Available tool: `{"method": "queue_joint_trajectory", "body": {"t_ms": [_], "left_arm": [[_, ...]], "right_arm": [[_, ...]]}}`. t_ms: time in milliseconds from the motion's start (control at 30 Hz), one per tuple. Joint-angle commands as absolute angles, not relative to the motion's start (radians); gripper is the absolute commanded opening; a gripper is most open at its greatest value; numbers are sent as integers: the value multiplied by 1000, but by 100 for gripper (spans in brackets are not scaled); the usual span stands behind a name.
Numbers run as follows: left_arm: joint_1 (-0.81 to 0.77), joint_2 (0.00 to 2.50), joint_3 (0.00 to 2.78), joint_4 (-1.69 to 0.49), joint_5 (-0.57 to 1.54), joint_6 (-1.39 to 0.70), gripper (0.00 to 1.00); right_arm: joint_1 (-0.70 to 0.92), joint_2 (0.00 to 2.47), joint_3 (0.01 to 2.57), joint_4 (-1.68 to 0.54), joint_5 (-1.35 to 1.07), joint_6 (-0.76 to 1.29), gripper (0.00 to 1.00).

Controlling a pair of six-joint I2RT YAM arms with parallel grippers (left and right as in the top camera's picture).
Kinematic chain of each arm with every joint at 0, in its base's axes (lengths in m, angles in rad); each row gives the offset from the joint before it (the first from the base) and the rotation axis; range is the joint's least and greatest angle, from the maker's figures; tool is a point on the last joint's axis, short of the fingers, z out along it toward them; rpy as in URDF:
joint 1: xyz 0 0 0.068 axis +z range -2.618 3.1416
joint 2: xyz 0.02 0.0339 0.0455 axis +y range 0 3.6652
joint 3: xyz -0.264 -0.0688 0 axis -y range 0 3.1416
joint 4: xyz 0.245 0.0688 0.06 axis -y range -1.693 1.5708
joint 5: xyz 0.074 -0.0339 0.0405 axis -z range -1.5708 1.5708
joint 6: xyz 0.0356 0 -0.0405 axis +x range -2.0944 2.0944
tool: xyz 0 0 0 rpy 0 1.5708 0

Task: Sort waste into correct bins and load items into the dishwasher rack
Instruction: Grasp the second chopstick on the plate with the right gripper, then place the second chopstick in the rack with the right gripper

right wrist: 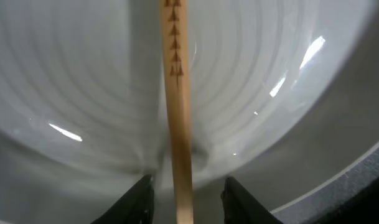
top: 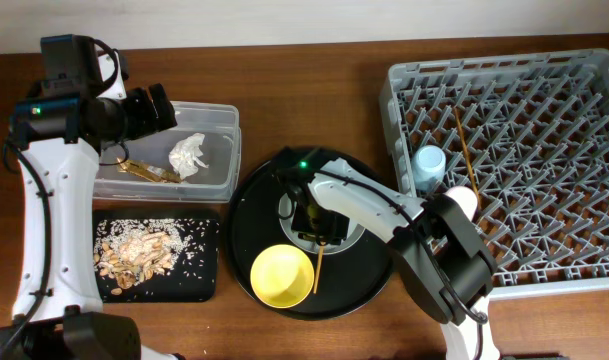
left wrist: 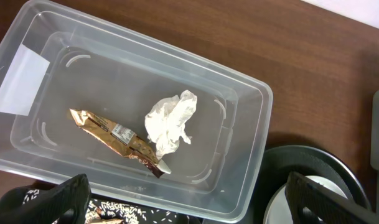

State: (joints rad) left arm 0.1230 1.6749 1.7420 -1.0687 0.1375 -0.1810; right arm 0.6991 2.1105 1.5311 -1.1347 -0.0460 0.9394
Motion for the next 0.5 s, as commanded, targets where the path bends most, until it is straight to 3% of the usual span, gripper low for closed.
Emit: {"method": "queue_joint_trajectory", "body": {"t_ms": [0, 33, 100, 133, 300, 367, 467], "left_arm": [[126, 1673, 1742, -1068, 133, -190, 99], [126, 1673, 1742, -1068, 133, -190, 99], [126, 1673, 1742, -1068, 133, -190, 99], [126, 1673, 1742, -1068, 133, -190, 99], [126, 1673, 1742, -1068, 133, -190, 99], [126, 1673, 1742, -1068, 133, -190, 99], [126, 1673, 1742, -1068, 133, -190, 99]], "right_arm": [[693, 2101, 1499, -1105, -49, 952, 37], [693, 2101, 1486, -1091, -48, 952, 31], [692, 2101, 1477, -1084, -37, 951, 9], [691, 2098, 1478, -1084, -29, 951, 4], [624, 2014, 1617, -1213, 46, 816, 4], [528, 1945, 1755, -1313, 139, 712, 4], [323, 1901, 1930, -1422, 196, 308, 4]]}}
